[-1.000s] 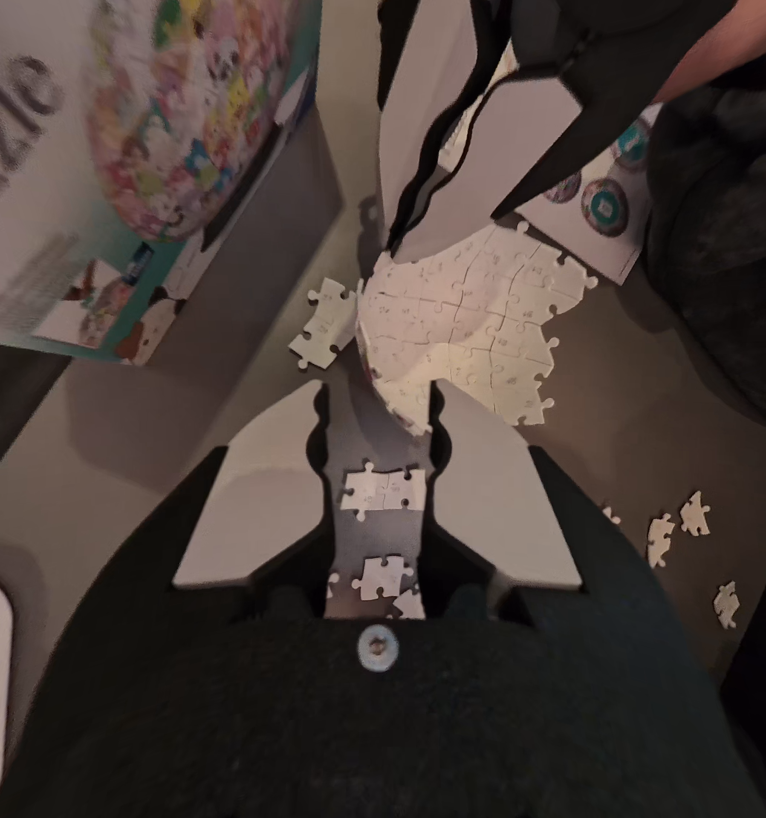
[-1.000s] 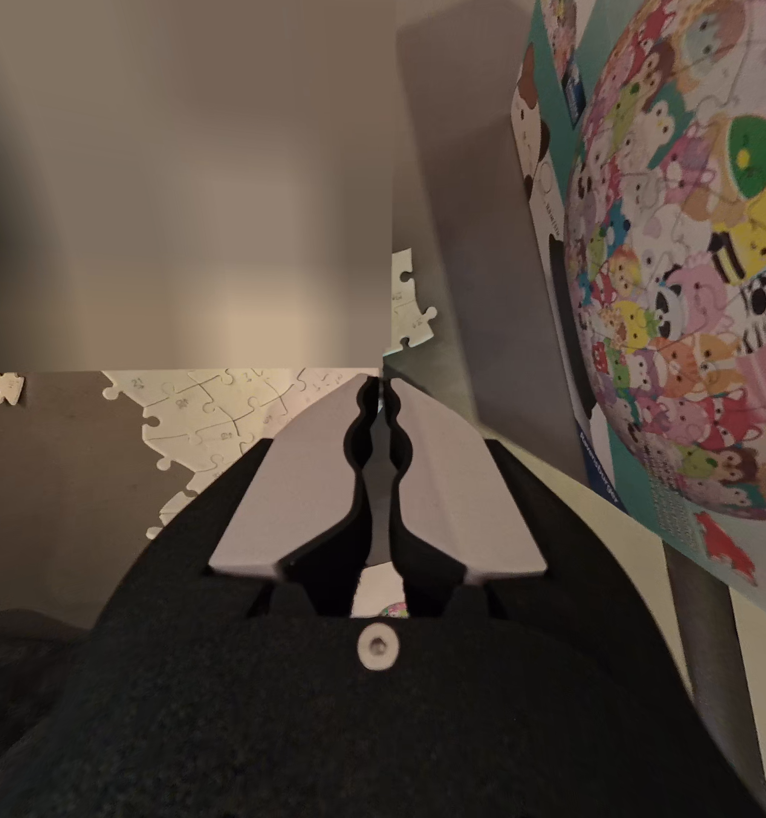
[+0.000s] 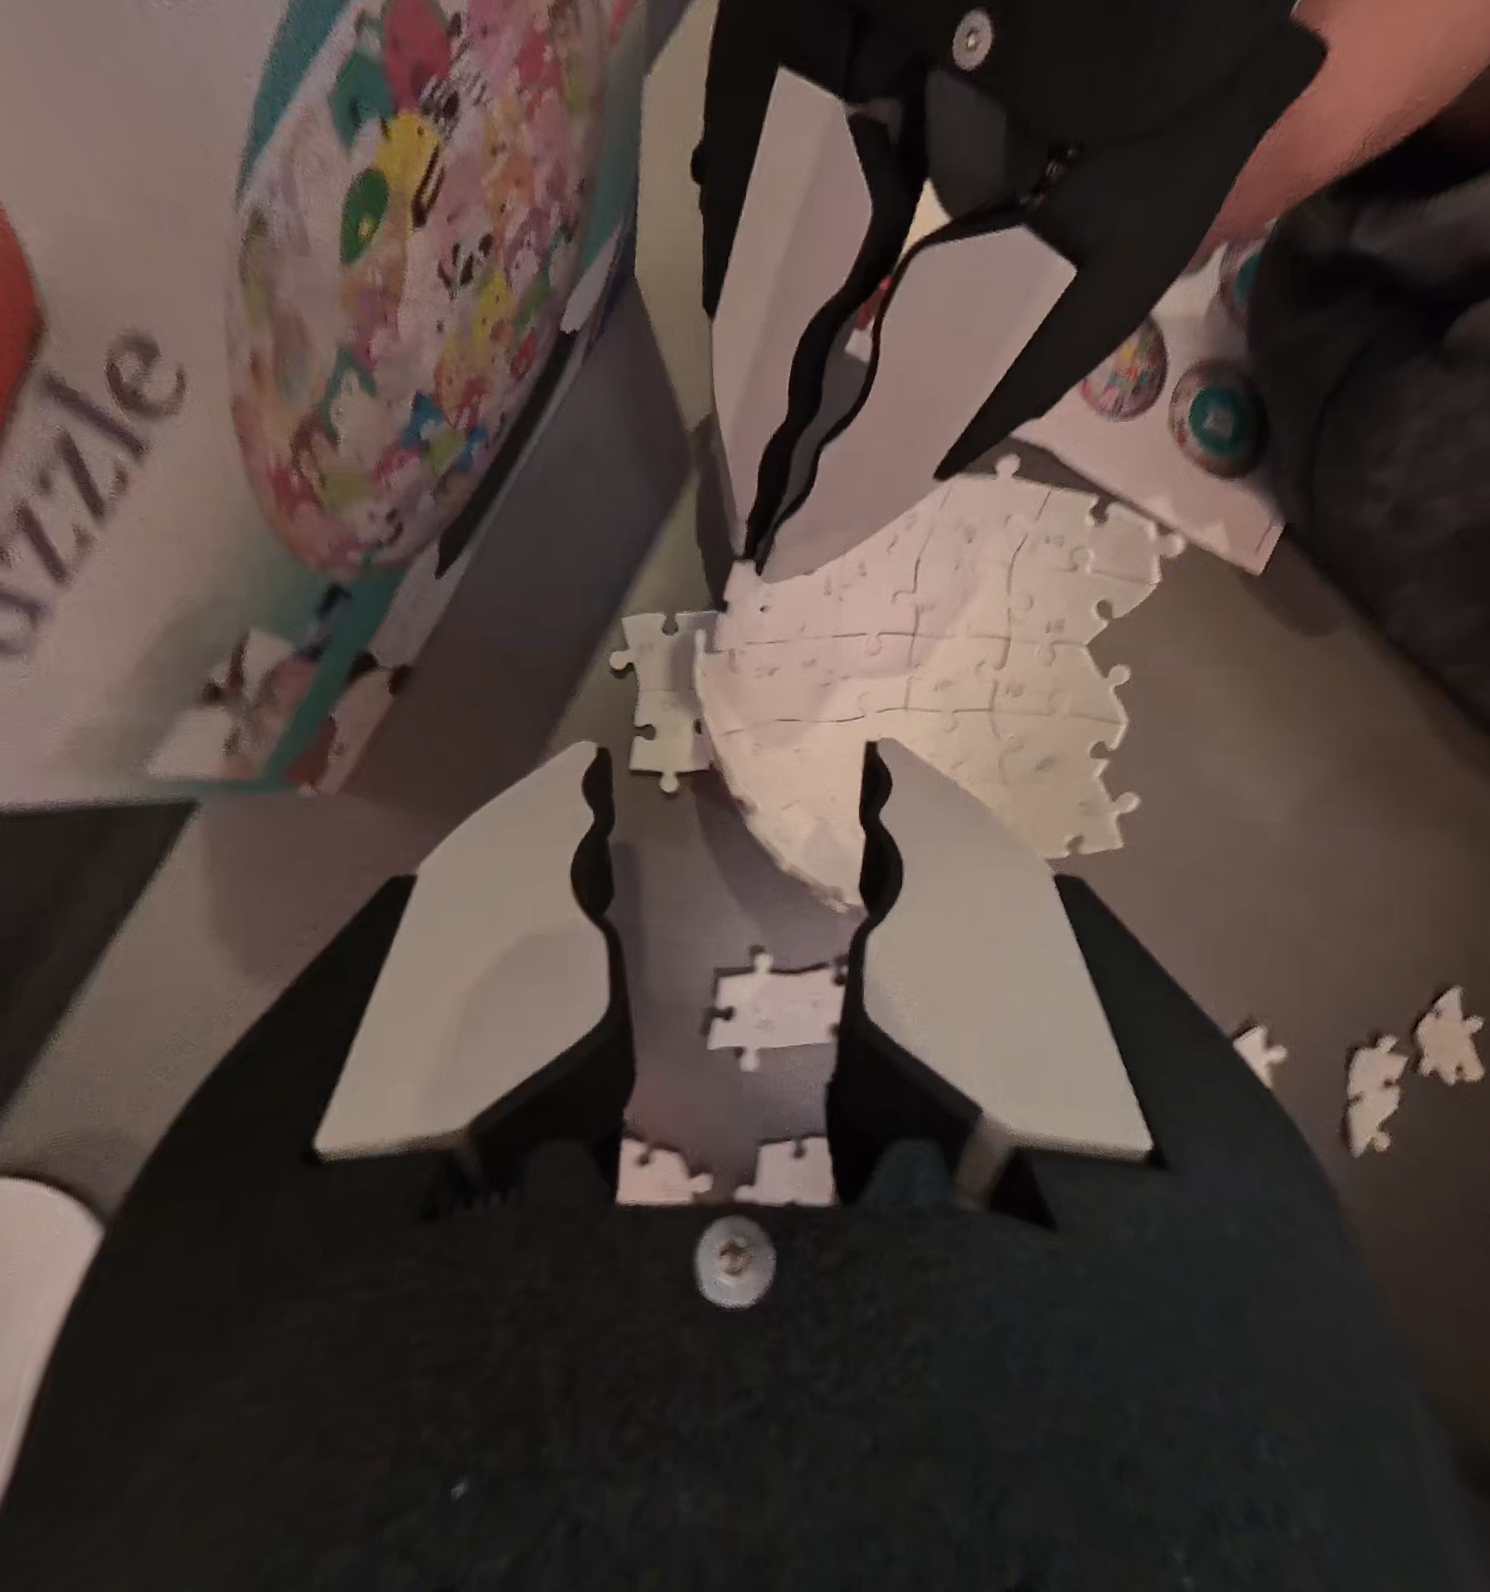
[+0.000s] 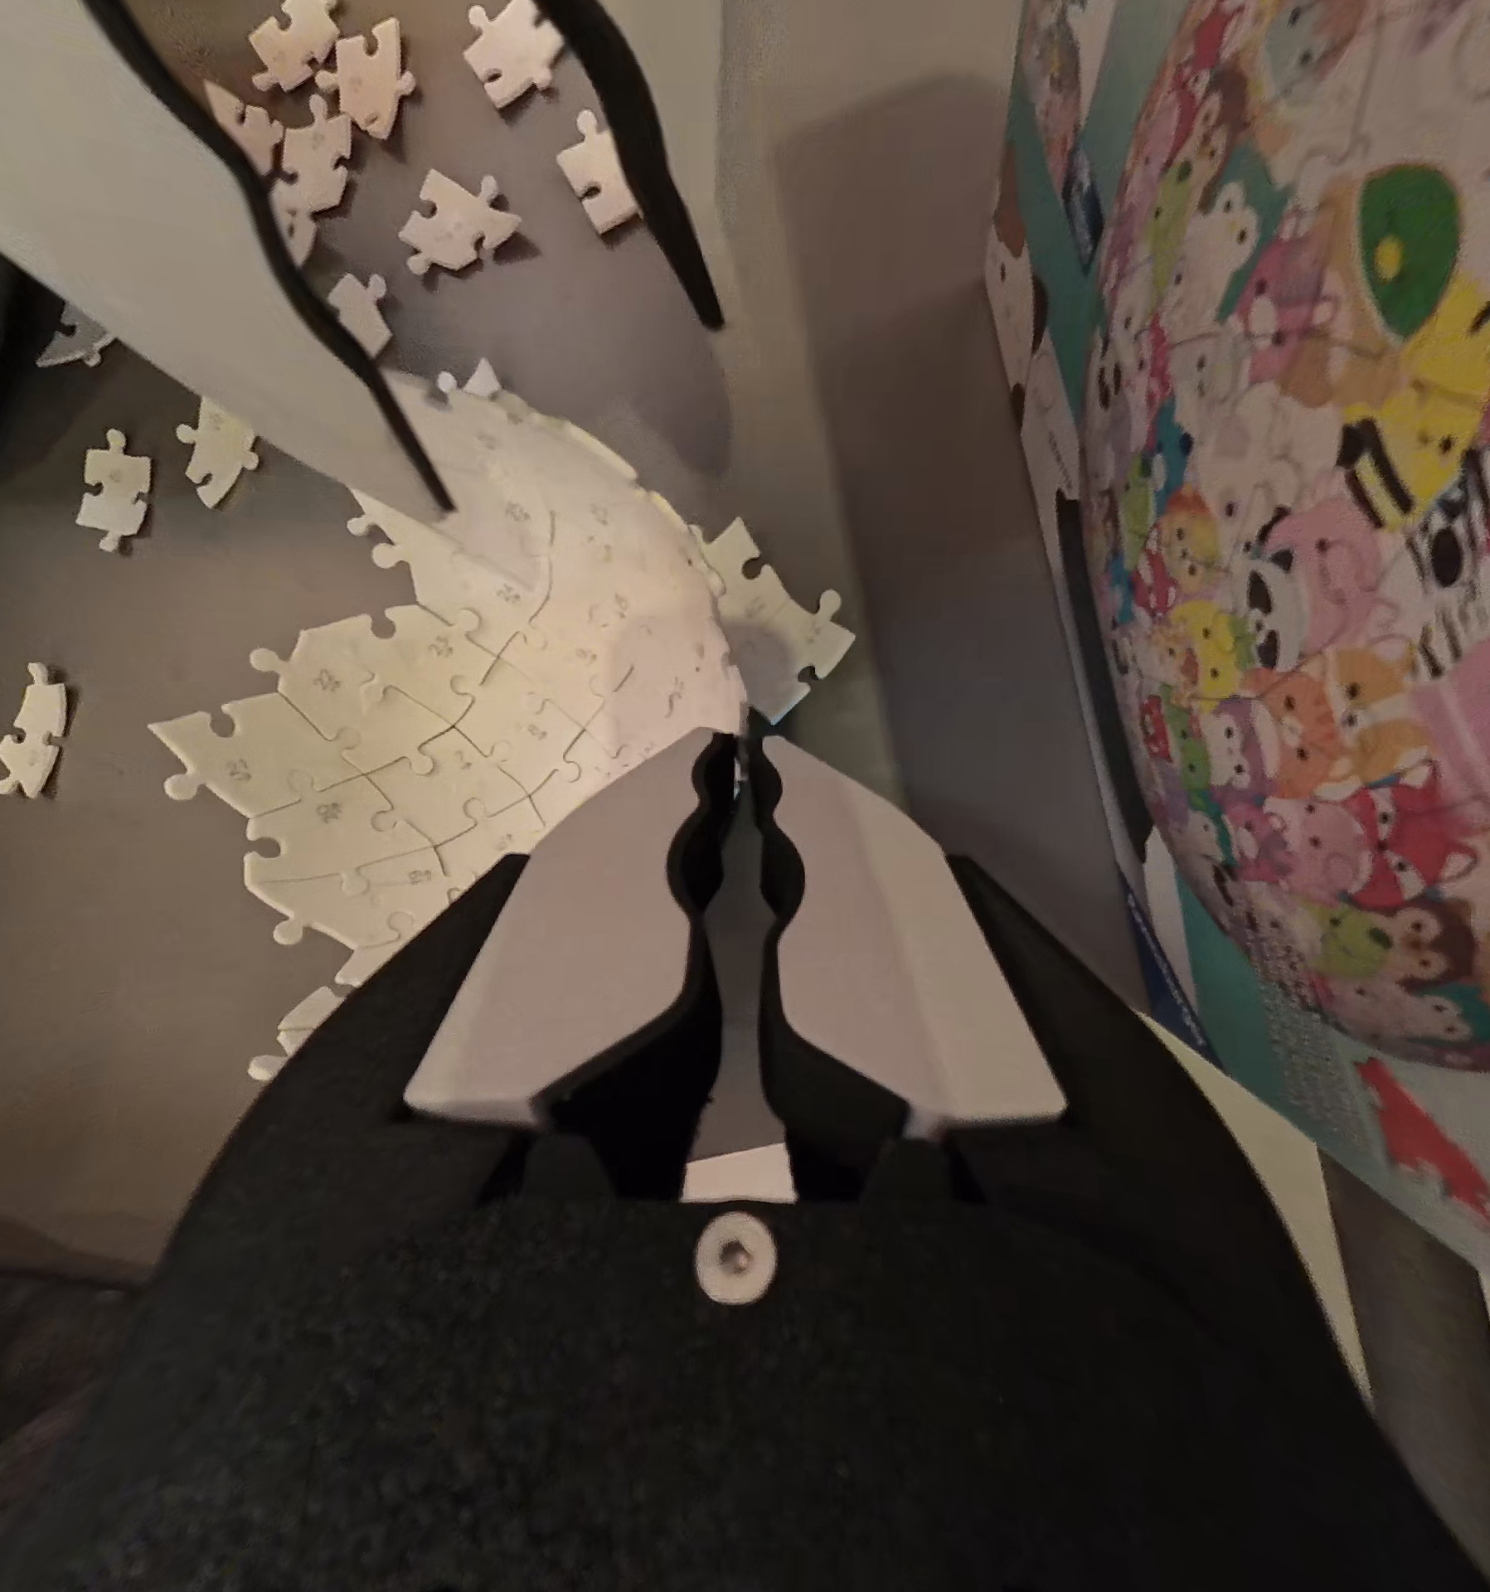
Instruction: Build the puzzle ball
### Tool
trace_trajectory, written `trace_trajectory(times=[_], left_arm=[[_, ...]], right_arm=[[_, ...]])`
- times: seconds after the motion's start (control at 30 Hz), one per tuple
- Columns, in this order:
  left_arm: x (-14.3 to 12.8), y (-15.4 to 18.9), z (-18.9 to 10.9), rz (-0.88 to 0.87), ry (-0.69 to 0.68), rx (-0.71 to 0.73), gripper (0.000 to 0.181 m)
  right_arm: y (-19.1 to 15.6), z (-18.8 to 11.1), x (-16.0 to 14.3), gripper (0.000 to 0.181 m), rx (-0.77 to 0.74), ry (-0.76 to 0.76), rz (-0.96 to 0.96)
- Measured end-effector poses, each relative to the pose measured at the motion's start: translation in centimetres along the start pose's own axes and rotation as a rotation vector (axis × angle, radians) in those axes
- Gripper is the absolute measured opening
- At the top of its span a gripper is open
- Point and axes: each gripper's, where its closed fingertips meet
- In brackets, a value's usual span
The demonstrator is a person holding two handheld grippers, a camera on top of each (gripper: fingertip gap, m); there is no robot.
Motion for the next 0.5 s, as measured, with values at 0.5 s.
trace_trajectory(times=[0.5], left_arm=[[-5.5,1.8,2.9,-0.347,0.234,-0.005,0.028]], right_arm=[[-0.4,0.2,0.1,0.003,-0.035,-0.037,-0.035]])
Point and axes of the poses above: each gripper's, where its closed fingertips meet, z out along the fingers, x out of its top, y = z × x across the jaws, and after that the axes turned 9 degrees about -x, right-handed
